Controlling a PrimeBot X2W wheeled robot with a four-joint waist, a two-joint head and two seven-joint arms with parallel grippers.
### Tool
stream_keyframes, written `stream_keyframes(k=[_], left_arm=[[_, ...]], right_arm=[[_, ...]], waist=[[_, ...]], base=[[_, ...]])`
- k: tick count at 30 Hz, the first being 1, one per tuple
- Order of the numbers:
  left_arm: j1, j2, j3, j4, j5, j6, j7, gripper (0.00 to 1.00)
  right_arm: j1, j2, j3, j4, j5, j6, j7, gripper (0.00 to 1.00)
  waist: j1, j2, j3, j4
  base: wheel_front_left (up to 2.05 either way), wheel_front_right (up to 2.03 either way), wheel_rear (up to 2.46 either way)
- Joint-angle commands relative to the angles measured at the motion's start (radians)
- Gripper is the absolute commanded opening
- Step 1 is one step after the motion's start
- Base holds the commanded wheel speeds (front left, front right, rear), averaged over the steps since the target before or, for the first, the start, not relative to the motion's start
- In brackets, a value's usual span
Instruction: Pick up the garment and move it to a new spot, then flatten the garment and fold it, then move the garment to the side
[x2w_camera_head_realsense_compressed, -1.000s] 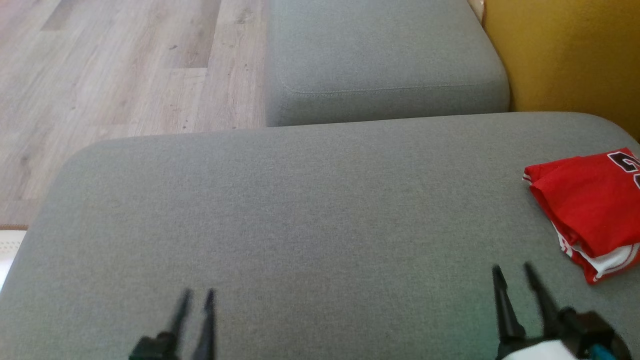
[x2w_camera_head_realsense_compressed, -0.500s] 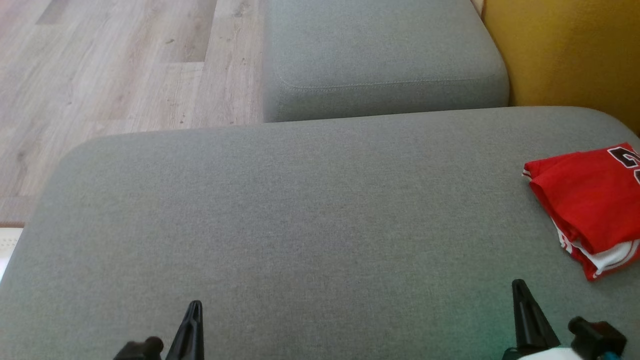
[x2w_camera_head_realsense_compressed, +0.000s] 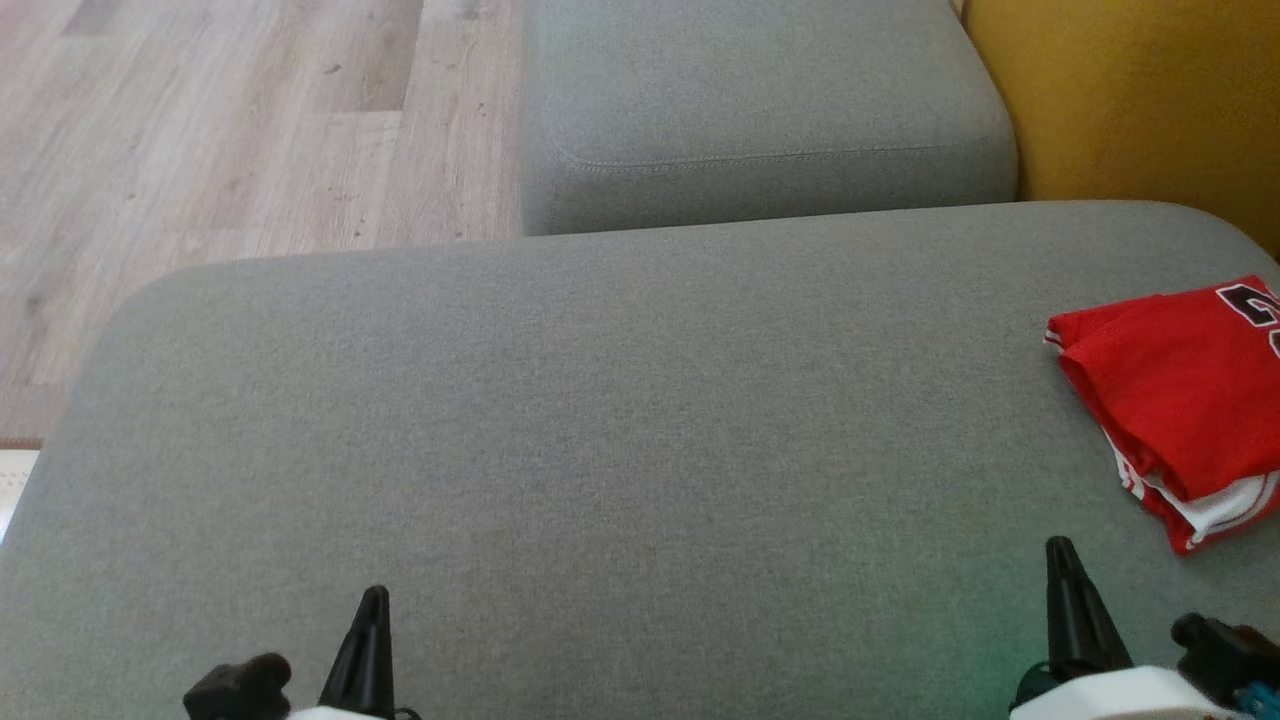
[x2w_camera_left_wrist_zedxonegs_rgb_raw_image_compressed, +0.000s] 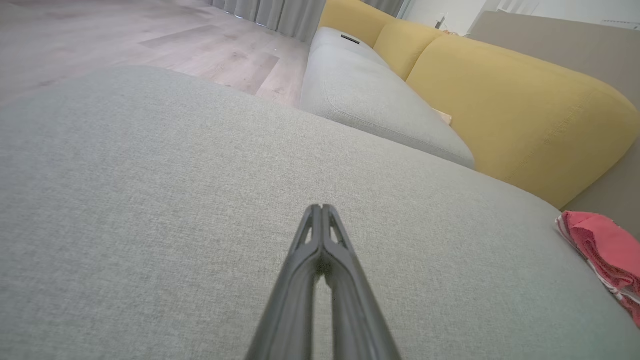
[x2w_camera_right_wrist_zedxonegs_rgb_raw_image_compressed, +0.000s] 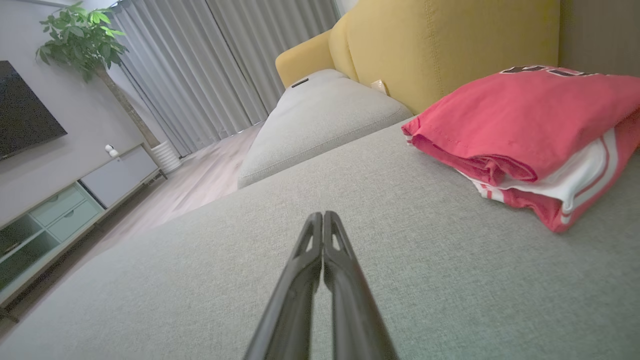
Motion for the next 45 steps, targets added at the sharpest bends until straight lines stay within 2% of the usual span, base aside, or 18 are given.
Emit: stream_keyframes(k=[1, 45], left_arm=[[-0.055, 0.013, 0.020, -0.024, -0.039, -0.014, 0.008, 0.00], [-0.183, 0.023, 0.114, 0.032, -0.578, -0.089, 0.118, 0.00]], right_arm=[[-0.060, -0.003, -0.004, -0.028, 0.039, 0.002, 0.011, 0.00], [-0.161, -0.003, -0.050, -0.014, 0.559, 0.004, 0.136, 0.00]], waist=[[0.0000, 0.0000, 0.002, -0.001], [0.0000, 0.0000, 0.050, -0.017]], base=[[0.00, 0.00, 0.00], [0.00, 0.00, 0.00]])
